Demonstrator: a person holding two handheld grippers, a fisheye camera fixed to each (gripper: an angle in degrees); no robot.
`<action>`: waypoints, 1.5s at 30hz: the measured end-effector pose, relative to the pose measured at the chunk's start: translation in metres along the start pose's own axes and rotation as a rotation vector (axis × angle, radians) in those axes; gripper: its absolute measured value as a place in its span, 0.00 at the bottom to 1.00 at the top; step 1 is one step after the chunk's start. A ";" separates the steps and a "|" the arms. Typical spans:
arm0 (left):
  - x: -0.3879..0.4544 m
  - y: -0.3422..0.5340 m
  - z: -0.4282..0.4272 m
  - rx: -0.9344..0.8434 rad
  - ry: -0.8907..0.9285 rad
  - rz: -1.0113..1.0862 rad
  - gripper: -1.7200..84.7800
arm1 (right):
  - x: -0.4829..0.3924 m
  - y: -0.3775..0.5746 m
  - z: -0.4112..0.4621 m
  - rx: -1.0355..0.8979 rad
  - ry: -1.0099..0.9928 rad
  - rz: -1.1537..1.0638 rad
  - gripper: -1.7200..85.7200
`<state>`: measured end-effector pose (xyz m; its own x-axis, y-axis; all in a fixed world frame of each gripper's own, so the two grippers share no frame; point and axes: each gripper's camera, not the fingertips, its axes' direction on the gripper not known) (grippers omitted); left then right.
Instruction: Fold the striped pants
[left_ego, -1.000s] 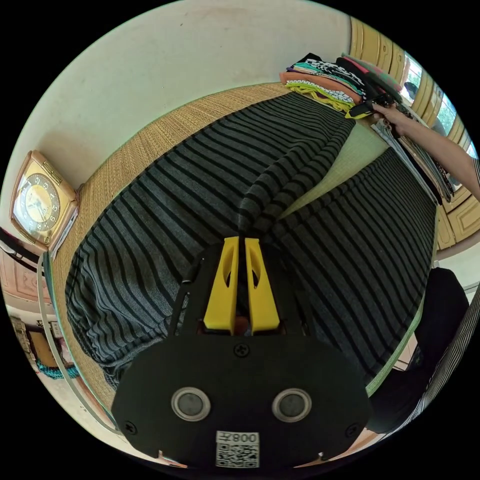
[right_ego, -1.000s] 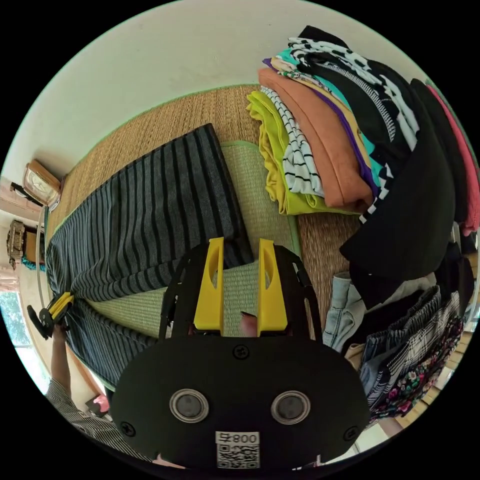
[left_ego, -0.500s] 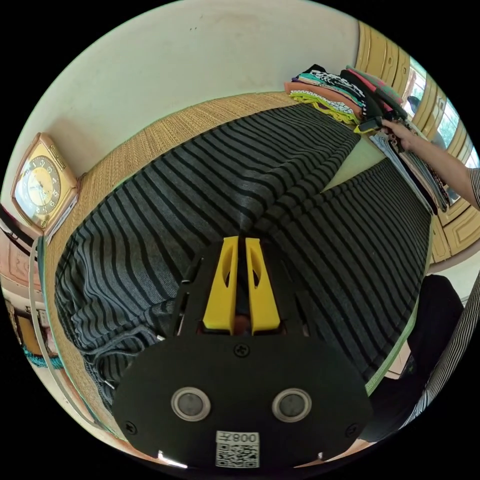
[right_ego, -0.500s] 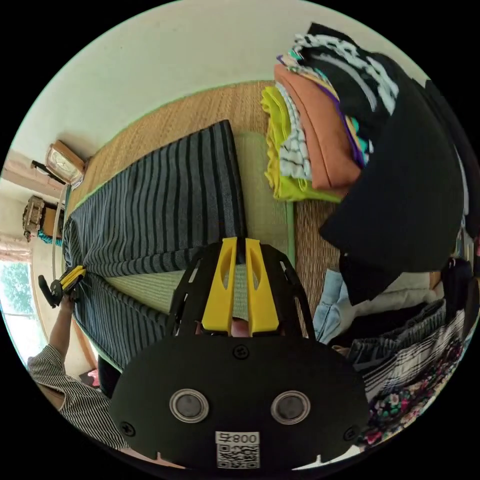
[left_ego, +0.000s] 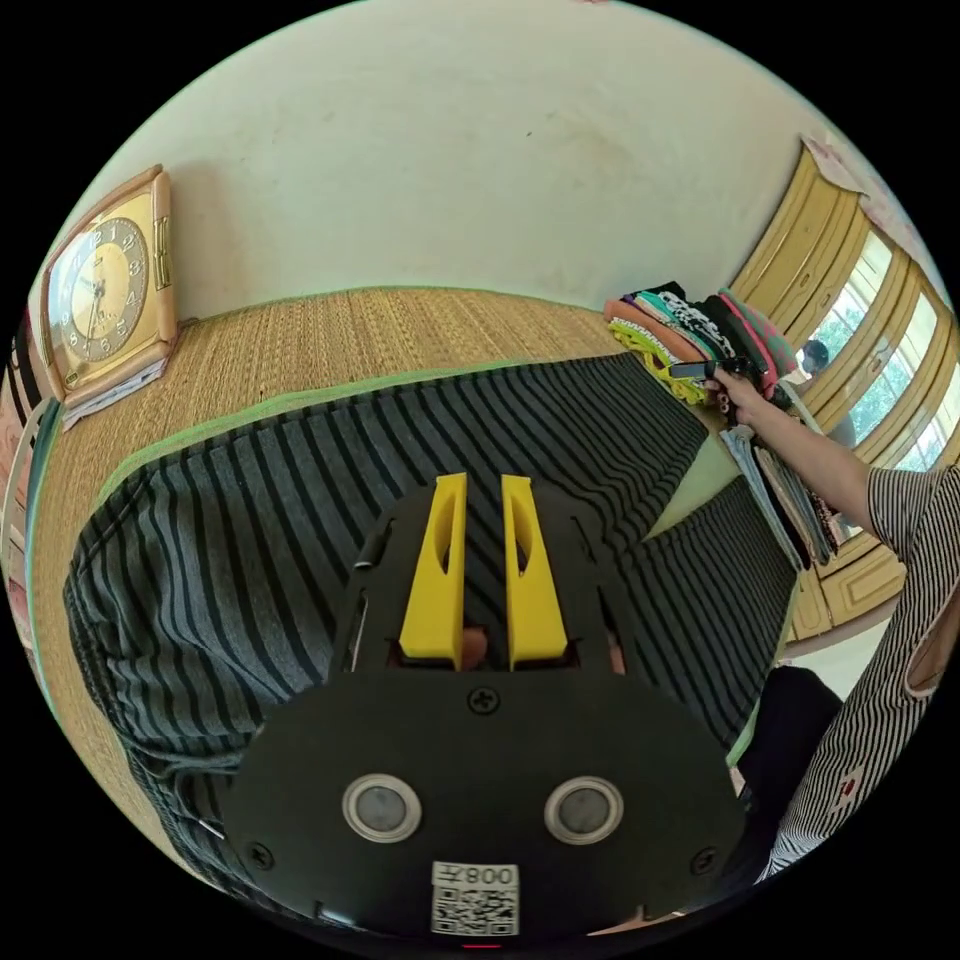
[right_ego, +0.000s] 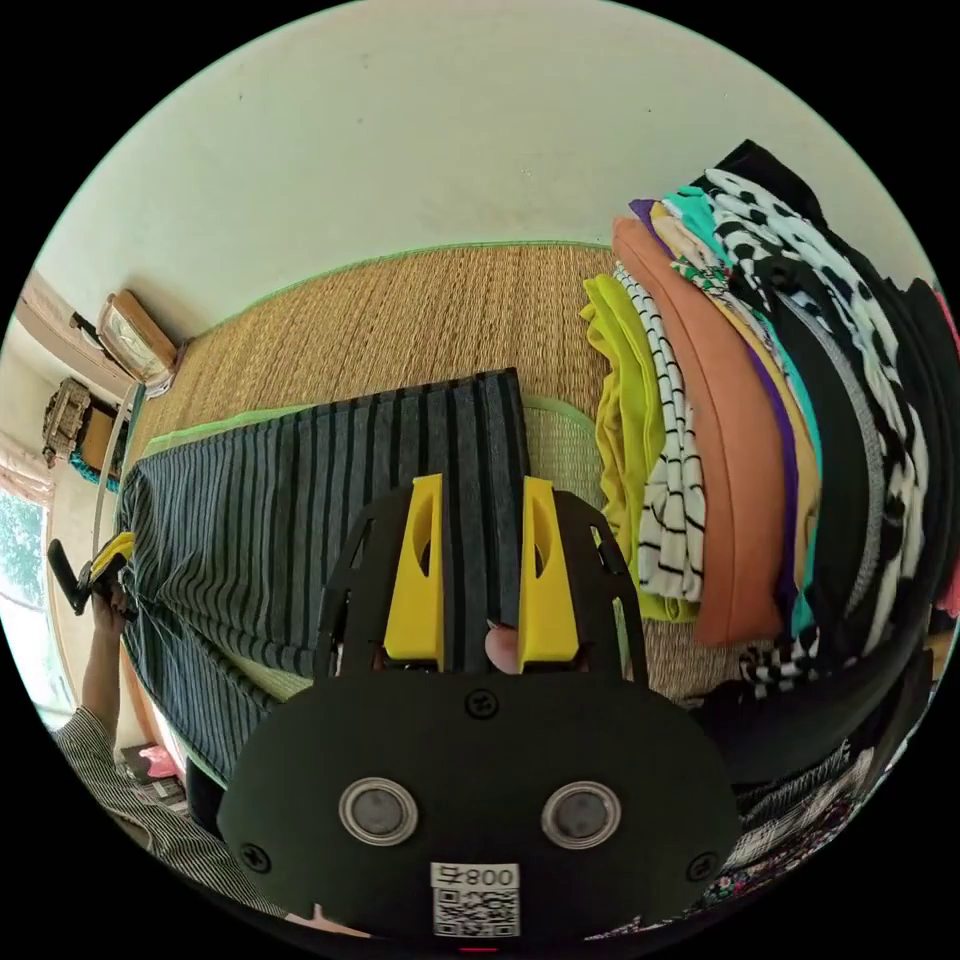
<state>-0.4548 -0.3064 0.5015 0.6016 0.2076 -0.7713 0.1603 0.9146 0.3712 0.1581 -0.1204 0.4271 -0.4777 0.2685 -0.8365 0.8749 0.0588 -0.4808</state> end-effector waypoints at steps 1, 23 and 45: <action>-0.015 -0.009 0.017 -0.026 -0.028 -0.039 0.08 | -0.001 -0.005 0.006 -0.014 0.020 0.008 0.15; -0.063 -0.016 0.182 -0.048 -0.025 0.125 0.07 | 0.006 0.047 0.005 0.061 0.013 0.019 0.11; 0.136 -0.128 0.529 -0.292 -0.069 0.516 0.10 | 0.016 0.175 0.092 0.107 0.021 0.106 0.13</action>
<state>0.0208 -0.5793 0.6227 0.5955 0.6363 -0.4904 -0.3821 0.7613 0.5238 0.2967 -0.1946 0.3054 -0.3801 0.2876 -0.8791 0.9064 -0.0736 -0.4160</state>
